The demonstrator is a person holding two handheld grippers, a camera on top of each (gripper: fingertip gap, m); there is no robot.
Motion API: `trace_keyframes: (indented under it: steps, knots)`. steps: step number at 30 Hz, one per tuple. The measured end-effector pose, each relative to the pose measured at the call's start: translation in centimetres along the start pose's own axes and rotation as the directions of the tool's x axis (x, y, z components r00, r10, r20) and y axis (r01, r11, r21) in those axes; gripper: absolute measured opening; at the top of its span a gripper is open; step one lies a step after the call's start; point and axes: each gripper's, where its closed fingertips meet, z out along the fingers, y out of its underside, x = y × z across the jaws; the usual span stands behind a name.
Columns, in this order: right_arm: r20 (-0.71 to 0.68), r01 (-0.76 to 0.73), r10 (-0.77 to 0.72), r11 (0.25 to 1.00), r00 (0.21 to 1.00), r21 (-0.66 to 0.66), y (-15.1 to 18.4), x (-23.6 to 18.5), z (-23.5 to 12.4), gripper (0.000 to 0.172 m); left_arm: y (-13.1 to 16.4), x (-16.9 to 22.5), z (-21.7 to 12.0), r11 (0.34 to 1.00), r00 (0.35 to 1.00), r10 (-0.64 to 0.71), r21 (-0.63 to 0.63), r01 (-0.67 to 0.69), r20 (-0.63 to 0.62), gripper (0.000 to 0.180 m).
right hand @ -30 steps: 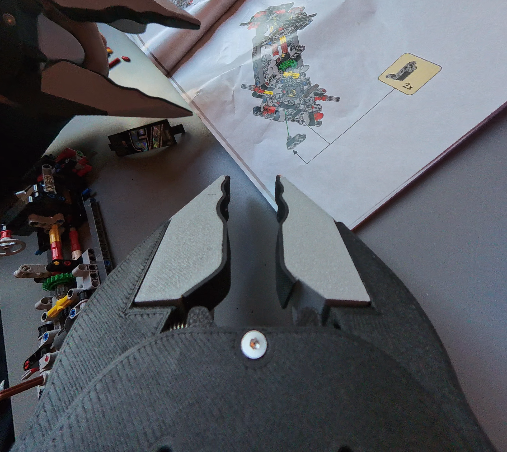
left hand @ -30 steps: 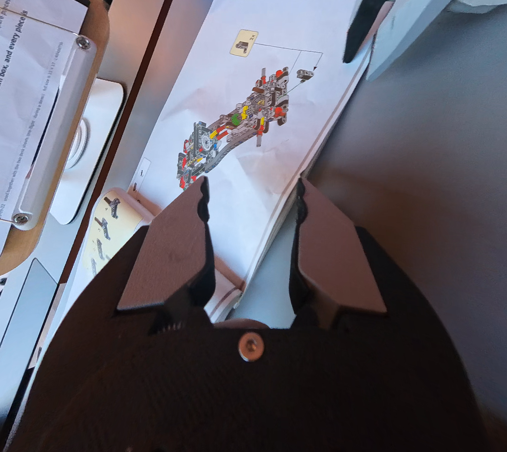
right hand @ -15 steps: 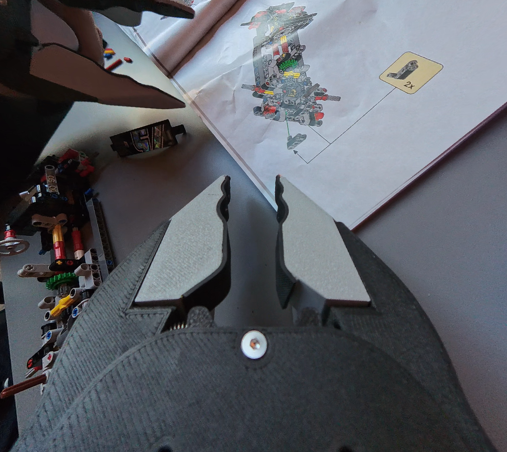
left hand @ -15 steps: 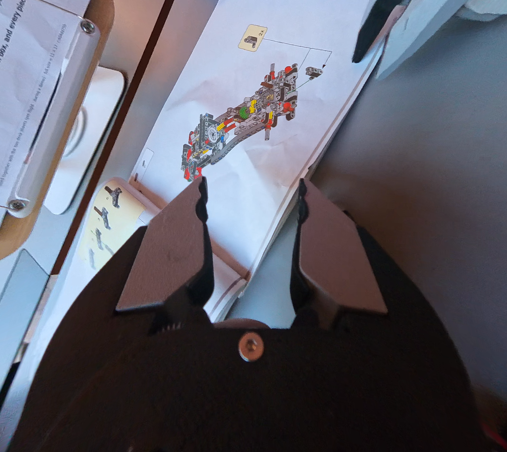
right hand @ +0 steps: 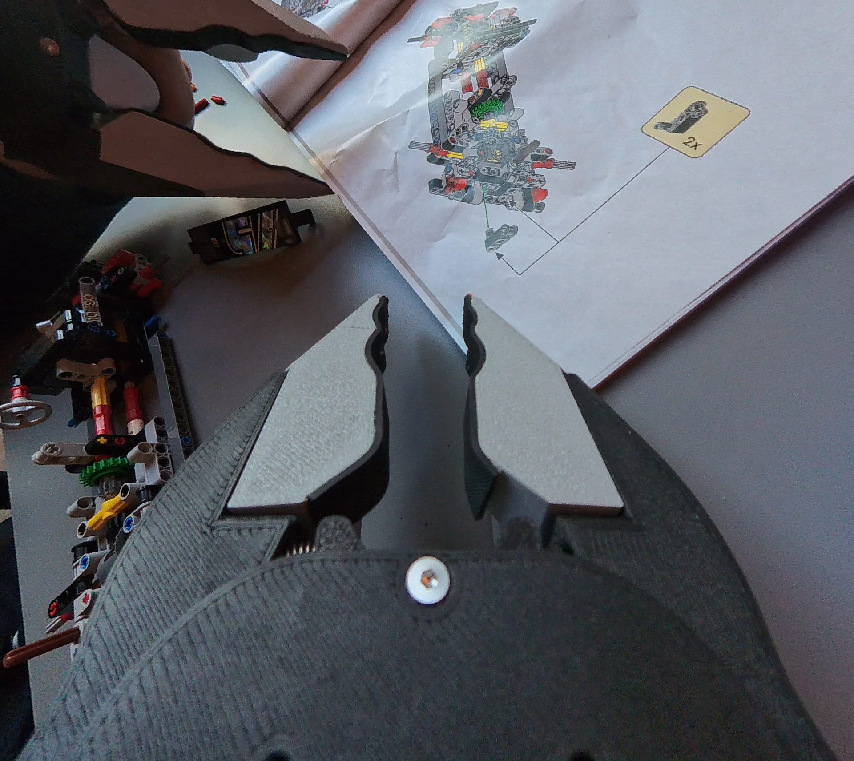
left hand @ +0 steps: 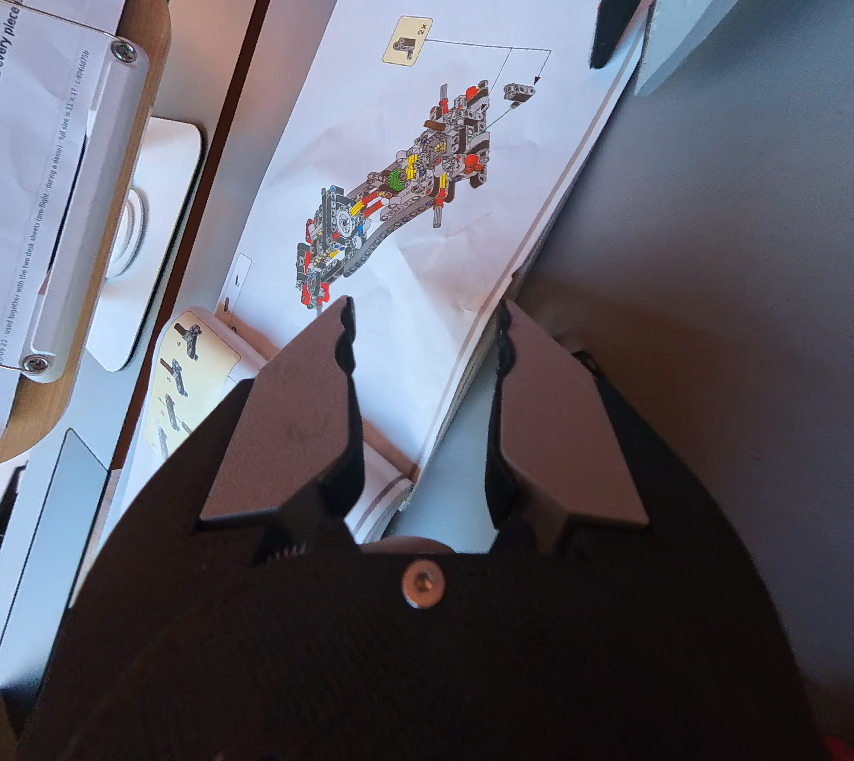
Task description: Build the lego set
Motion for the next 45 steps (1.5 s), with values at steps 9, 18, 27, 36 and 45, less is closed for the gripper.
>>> trace_keyframes:
  steps: [9, 18, 27, 36, 45]
  knots:
    - [0.009, 0.004, -0.004, 1.0, 1.0, -0.005, 0.1, -0.1, 0.0, 0.027, -0.5, -0.7, -0.7, 0.995, 0.997, -0.067, 0.066, 0.069, -0.03, 0.06]
    - [0.028, -0.042, 0.037, 0.974, 0.999, 0.221, -2.8, 0.9, -3.1, 0.039, -1.5, 0.5, -1.5, 0.98, 0.999, 0.013, 0.201, -0.006, -0.032, 0.001]
    - [0.115, -0.193, 0.165, 0.932, 0.98, 0.306, -3.6, 1.9, -4.5, 0.047, -1.1, -1.2, -2.4, 0.973, 0.997, -0.047, 0.23, 0.033, 0.057, 0.0]
    - [0.335, -0.421, 0.32, 0.859, 0.886, 0.292, -3.9, 1.5, -4.9, 0.056, -1.3, -1.0, -3.1, 0.964, 0.999, -0.028, 0.264, 0.015, 0.043, 0.0]
    - [0.346, -0.427, 0.339, 0.878, 0.875, 0.218, -3.0, 1.0, -3.6, 0.0, -0.5, 2.9, -1.7, 0.983, 0.997, 0.014, 0.186, 0.001, -0.079, 0.023]
